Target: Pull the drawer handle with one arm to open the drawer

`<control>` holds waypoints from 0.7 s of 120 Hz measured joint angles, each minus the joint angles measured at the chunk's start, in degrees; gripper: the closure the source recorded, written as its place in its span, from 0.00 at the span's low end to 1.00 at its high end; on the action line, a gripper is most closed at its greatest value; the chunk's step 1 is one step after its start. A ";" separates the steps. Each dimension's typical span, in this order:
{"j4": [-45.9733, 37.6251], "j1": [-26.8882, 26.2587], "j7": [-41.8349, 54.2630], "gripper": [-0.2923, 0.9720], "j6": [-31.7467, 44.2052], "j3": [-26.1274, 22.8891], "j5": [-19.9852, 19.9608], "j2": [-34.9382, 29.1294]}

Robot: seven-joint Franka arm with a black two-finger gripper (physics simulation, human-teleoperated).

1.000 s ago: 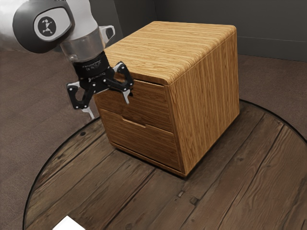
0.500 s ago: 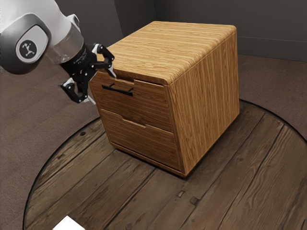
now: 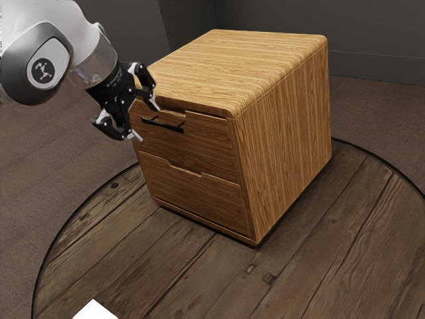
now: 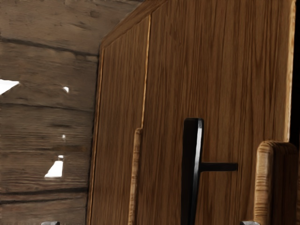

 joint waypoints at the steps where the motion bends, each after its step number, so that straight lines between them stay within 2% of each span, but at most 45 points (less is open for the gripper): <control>1: 0.05 0.01 -0.08 0.42 0.01 0.00 -0.02 0.23; 45: 0.09 -0.06 -2.58 0.49 1.16 0.00 -0.69 2.10; 84: -0.14 -0.48 -3.83 0.64 1.37 -0.07 -0.66 2.01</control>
